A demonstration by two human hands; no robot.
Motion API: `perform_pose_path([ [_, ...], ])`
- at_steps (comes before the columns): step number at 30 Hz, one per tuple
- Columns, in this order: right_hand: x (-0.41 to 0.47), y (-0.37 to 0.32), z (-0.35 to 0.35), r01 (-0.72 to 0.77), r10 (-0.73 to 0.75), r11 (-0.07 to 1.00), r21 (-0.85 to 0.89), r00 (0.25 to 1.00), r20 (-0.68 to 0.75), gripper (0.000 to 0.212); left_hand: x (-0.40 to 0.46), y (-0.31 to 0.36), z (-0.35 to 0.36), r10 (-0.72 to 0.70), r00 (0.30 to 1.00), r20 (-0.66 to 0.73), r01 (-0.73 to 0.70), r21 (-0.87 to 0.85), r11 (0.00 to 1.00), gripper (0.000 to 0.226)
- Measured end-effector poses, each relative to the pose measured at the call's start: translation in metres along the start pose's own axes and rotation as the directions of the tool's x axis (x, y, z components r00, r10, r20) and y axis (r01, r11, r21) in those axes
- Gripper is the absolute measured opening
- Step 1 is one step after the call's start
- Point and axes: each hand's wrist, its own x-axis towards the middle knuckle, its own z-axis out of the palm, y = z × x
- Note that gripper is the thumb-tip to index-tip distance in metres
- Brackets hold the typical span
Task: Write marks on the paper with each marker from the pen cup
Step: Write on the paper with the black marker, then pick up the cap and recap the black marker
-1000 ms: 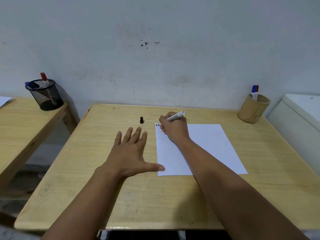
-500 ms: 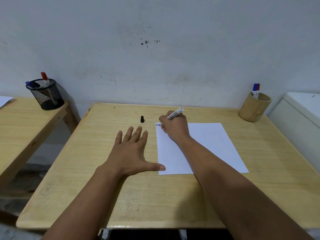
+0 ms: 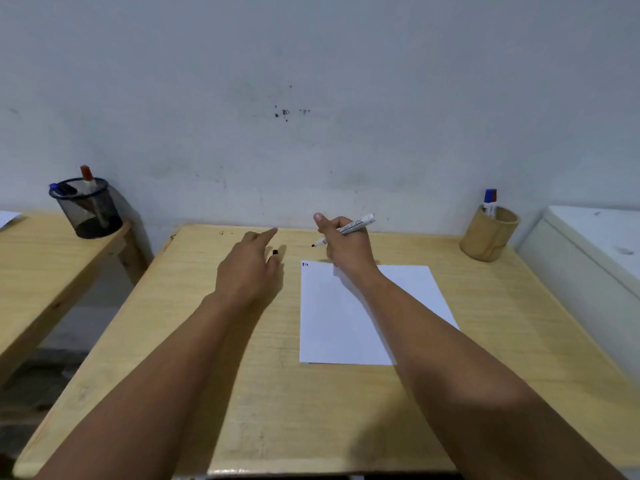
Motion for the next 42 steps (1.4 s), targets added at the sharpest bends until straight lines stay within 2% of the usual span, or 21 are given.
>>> perform_pose_path([
  [3, -0.003, -0.013, -0.013, 0.079, -0.079, 0.996, -0.047, 0.997, 0.004, 0.033, 0.014, -0.004, 0.012, 0.020, 1.000, 0.009, -0.021, 0.085, 0.996, 0.035],
  [5, -0.009, -0.021, -0.025, 0.057, -0.051, 0.997, -0.054, 0.992, 0.111, 0.015, 0.019, -0.008, 0.018, 0.018, 1.000, -0.016, -0.016, 0.101, 0.995, 0.028],
  [6, -0.011, -0.024, -0.031, 0.043, -0.038, 0.999, -0.023, 0.985, 0.170, 0.018, 0.020, -0.010, 0.018, 0.005, 0.999, -0.036, -0.002, 0.077, 0.997, 0.026],
  [8, -0.016, -0.032, -0.042, -0.024, 0.001, 0.995, 0.099, 0.974, 0.226, 0.025, 0.024, -0.011, 0.015, -0.065, 0.996, -0.057, 0.062, -0.064, 0.996, 0.023],
  [9, -0.018, -0.037, -0.046, -0.070, 0.032, 0.983, 0.167, 0.975, 0.221, 0.025, 0.025, -0.008, 0.011, -0.127, 0.991, -0.043, 0.117, -0.189, 0.975, 0.021],
  [12, -0.026, -0.045, -0.055, -0.154, 0.086, 0.935, 0.319, 0.972, 0.218, 0.027, 0.030, 0.010, -0.006, -0.223, 0.975, 0.012, 0.192, -0.551, 0.812, 0.005],
  [13, -0.029, -0.045, -0.057, -0.123, 0.062, 0.953, 0.278, 0.974, 0.220, 0.026, 0.030, 0.019, -0.014, -0.230, 0.973, 0.025, 0.194, -0.632, 0.751, 0.006],
  [15, -0.035, -0.039, -0.057, 0.009, -0.023, 0.998, 0.064, 0.978, 0.208, 0.019, 0.028, 0.038, -0.028, -0.243, 0.968, 0.067, 0.211, -0.741, 0.637, 0.008],
  [17, -0.041, -0.032, -0.055, 0.140, -0.108, 0.980, -0.144, 0.973, 0.206, 0.013, 0.024, 0.054, -0.038, -0.233, 0.967, 0.100, 0.221, -0.784, 0.581, 0.015],
  [18, -0.044, -0.029, -0.054, 0.177, -0.136, 0.965, -0.193, 0.969, 0.207, 0.014, 0.022, 0.061, -0.041, -0.222, 0.969, 0.107, 0.218, -0.790, 0.573, 0.018],
  [27, -0.064, -0.036, -0.066, 0.235, -0.208, 0.953, -0.189, 0.966, 0.154, 0.018, 0.000, 0.110, -0.036, -0.132, 0.984, 0.119, 0.176, -0.772, 0.611, 0.018],
  [32, -0.066, -0.037, -0.086, 0.232, -0.223, 0.958, -0.166, 0.972, 0.072, 0.015, -0.006, 0.135, -0.019, -0.075, 0.994, 0.081, 0.110, -0.726, 0.679, 0.009],
  [37, -0.061, -0.028, -0.109, 0.217, -0.221, 0.971, -0.104, 0.975, -0.027, 0.012, -0.007, 0.163, 0.011, -0.048, 0.998, 0.051, 0.070, -0.707, 0.703, 0.015],
  [39, -0.057, -0.020, -0.123, 0.191, -0.195, 0.976, -0.109, 0.980, -0.033, 0.014, -0.004, 0.171, 0.028, -0.023, 0.995, 0.097, 0.084, -0.681, 0.727, 0.027],
  [42, -0.044, -0.012, -0.157, 0.128, -0.139, 0.972, -0.196, 0.989, -0.044, 0.022, 0.009, 0.195, 0.047, 0.035, 0.973, 0.226, 0.134, -0.689, 0.712, 0.033],
])
